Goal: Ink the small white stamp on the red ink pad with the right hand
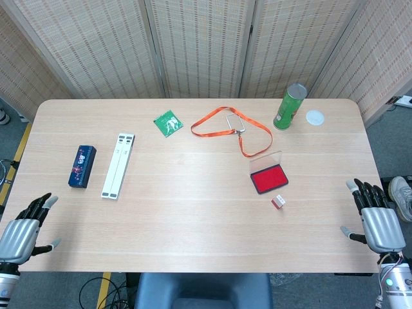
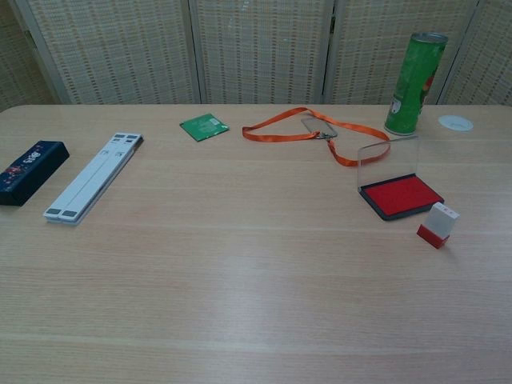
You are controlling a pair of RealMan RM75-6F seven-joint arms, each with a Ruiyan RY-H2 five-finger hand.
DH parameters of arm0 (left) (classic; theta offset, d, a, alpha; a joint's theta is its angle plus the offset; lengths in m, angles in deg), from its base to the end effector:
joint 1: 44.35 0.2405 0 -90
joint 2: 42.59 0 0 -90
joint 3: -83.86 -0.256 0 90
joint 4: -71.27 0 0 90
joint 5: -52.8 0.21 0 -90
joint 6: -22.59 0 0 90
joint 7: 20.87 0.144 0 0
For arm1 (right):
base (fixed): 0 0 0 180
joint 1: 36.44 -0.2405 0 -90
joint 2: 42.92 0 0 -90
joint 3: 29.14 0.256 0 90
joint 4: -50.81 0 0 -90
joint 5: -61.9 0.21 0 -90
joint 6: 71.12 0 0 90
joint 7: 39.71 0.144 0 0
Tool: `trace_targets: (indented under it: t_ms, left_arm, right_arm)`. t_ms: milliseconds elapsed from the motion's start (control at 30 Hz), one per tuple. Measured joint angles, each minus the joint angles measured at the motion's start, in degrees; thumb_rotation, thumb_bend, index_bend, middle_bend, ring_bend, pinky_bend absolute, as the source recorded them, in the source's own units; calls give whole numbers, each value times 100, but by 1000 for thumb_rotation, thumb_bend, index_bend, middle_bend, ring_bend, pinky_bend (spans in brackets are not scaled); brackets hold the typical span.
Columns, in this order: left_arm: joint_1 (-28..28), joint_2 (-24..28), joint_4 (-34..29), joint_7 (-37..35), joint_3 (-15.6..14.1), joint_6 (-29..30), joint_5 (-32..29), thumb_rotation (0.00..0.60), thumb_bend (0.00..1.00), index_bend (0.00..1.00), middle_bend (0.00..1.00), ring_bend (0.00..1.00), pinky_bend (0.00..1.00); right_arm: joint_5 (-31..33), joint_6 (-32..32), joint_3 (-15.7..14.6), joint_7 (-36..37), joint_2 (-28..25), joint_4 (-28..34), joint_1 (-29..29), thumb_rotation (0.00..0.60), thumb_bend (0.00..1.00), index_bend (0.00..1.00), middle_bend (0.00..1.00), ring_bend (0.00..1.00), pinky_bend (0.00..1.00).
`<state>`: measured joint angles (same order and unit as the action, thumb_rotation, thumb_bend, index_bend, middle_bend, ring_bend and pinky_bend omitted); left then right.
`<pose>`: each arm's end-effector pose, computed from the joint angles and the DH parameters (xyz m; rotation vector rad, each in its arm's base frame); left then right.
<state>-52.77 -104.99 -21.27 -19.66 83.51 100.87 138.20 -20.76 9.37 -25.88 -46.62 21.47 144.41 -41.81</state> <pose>-0.3148 0.1872 0.1464 -1.5198 -0.9563 -0.7966 -0.3158 -0.1843 0.1488 1.4186 -0.9067 0.7733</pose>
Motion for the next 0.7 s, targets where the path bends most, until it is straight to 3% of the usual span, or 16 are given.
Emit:
trace_targets:
  t_ms: [467,700]
  left_arm:
    - [-80,-7,29,-103,13,-152,-21,600,230,0,72,109,276]
    - [-97,10,85,-201,37,-180,-63,600,230,0,72,109,275]
  right_arm:
    - [-196,-350,-137,-215,169,-240,-207,600,143,2,12,0,0]
    - [-875,-771,-220,358,254,-934,-746,600,143,115,12,0,0]
